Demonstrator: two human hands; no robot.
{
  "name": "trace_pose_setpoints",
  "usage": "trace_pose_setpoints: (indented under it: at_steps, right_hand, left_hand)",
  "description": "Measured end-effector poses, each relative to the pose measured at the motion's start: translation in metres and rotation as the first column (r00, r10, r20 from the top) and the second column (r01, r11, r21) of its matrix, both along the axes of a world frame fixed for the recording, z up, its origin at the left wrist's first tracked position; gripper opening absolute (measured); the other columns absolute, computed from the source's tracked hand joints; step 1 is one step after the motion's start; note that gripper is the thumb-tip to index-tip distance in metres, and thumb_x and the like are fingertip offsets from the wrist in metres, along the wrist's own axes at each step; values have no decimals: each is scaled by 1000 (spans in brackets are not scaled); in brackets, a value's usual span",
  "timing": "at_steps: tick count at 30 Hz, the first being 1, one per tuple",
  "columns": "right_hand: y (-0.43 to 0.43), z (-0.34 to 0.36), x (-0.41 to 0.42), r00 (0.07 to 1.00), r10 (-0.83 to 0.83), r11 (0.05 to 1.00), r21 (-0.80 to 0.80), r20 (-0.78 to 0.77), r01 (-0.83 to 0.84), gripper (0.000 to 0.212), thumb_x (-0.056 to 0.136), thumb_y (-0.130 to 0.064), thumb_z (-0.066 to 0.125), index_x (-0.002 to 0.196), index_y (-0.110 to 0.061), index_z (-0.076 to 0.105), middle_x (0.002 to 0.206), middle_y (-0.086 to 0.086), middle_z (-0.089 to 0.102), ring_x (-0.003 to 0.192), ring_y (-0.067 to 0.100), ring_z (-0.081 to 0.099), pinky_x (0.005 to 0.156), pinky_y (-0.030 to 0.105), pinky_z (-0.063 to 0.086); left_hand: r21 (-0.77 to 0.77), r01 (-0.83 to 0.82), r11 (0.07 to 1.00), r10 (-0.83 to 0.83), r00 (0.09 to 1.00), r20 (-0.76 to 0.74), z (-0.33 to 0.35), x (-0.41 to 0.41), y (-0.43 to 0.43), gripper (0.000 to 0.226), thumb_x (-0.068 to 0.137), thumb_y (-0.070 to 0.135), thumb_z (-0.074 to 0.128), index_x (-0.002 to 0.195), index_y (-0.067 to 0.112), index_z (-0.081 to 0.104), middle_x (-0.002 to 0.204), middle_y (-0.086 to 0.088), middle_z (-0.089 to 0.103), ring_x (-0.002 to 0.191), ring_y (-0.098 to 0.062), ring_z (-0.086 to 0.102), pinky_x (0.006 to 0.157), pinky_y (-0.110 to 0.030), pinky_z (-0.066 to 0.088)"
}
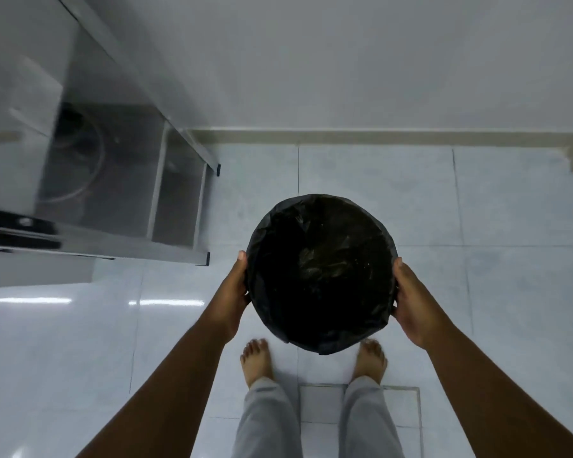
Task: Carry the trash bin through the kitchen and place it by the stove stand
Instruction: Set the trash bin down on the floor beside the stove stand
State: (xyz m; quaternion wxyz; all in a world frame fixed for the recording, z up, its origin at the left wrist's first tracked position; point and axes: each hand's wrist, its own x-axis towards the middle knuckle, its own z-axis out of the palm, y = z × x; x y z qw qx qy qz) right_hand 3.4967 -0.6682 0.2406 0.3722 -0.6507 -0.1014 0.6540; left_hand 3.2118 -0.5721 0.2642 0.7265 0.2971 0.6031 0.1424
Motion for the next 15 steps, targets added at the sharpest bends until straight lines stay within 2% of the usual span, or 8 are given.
trace_pose_setpoints:
  at_steps: [2, 5, 8, 11, 15]
  right_hand:
    - [5, -43, -3, 1000, 19, 999, -31, -17, -19, 86, 65, -85, 55, 140, -43, 46, 142, -12, 53, 132, 15, 47, 100, 40, 44]
    - [14, -100, -6, 999, 40, 998, -55, -26, -41, 84, 68, -84, 53, 142, -43, 44, 146, -10, 50, 134, 19, 46, 108, 49, 40]
    - [19, -143, -9, 998, 61, 995, -74, -34, -63, 84, 68, -84, 54, 141, -43, 44, 146, -8, 50, 134, 21, 46, 109, 55, 38]
    - [19, -173, -13, 997, 65, 994, -87, -37, -68, 81, 71, -82, 53, 141, -43, 44, 146, -8, 50, 135, 22, 45, 108, 56, 39]
    - [20, -190, -15, 998, 59, 992, -111, -15, -60, 71, 80, -73, 45, 142, -40, 40, 144, -8, 49, 135, 22, 44, 105, 48, 43]
  left_hand:
    - [-35, -12, 999, 12, 1000, 0, -44, -4, 6, 82, 82, 70, 31, 152, 29, 37, 156, 2, 44, 146, -24, 38, 114, -38, 35]
    - [-73, -13, 997, 13, 1000, -7, -98, -8, 16, 82, 80, 72, 34, 151, 30, 39, 142, 8, 53, 143, -23, 40, 105, -35, 38]
    - [-106, -10, 994, 6, 999, -37, -139, -12, 23, 83, 82, 72, 33, 153, 29, 36, 154, 3, 44, 146, -25, 37, 103, -36, 38]
    - [-127, -13, 992, 6, 998, -56, -168, -15, 25, 75, 91, 69, 29, 155, 29, 33, 161, 1, 36, 148, -27, 34, 105, -38, 36]
    - [-141, -6, 990, 0, 999, -43, -186, -15, 26, 89, 77, 73, 33, 155, 30, 31, 162, 0, 34, 149, -28, 32, 109, -39, 34]
